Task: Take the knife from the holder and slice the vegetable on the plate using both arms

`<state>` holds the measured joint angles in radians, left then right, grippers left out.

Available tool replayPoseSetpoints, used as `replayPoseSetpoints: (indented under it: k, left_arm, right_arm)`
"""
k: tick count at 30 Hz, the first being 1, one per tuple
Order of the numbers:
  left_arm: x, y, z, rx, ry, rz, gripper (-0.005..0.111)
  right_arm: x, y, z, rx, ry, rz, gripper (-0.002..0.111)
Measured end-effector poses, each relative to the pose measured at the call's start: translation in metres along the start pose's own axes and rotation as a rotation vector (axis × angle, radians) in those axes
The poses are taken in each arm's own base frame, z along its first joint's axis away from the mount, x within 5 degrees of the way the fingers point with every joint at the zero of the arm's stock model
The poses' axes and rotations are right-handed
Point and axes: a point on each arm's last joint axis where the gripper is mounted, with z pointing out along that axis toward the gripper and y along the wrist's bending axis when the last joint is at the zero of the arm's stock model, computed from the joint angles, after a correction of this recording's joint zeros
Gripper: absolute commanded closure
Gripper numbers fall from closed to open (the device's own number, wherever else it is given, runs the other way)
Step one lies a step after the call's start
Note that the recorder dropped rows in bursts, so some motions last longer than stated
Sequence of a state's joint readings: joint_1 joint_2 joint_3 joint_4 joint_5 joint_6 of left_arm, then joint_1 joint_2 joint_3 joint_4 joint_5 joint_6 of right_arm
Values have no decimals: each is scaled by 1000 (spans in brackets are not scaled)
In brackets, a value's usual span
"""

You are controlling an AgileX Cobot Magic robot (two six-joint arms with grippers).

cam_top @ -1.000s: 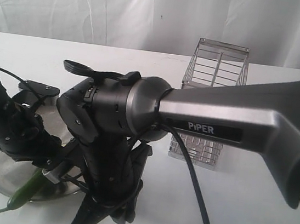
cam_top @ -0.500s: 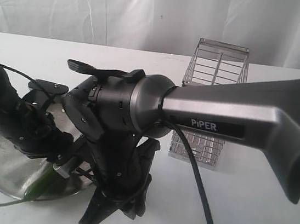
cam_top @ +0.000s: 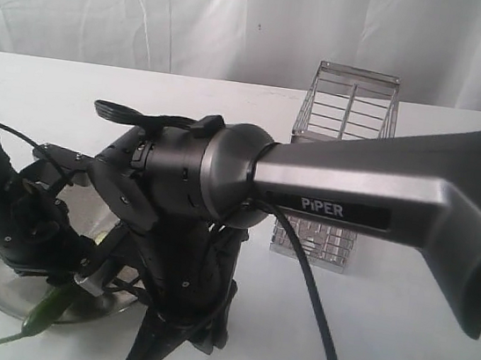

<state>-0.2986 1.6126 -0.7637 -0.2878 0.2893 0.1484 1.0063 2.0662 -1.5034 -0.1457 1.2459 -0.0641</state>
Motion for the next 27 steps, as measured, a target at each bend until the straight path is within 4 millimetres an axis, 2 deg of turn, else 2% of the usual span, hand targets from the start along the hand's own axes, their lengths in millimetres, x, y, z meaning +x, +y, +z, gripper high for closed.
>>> replayPoseSetpoints:
  k: [8, 17, 20, 24, 27]
  left_arm:
    - [2, 2, -2, -29, 20, 2, 43]
    - [7, 13, -3, -157, 69, -18, 46]
    - [7, 16, -3, -183, 73, -30, 58]
    - [7, 16, -4, -193, 71, -40, 83]
    - [7, 16, -4, -192, 70, -55, 86]
  right_arm:
    - [-1, -2, 0, 9, -9, -1, 108]
    - [-2, -5, 1, 12, -26, 9, 108]
    - [-2, -5, 1, 15, -26, 13, 108]
    - [-2, -6, 1, 16, -26, 14, 108]
    - [-2, -6, 1, 16, -24, 16, 108]
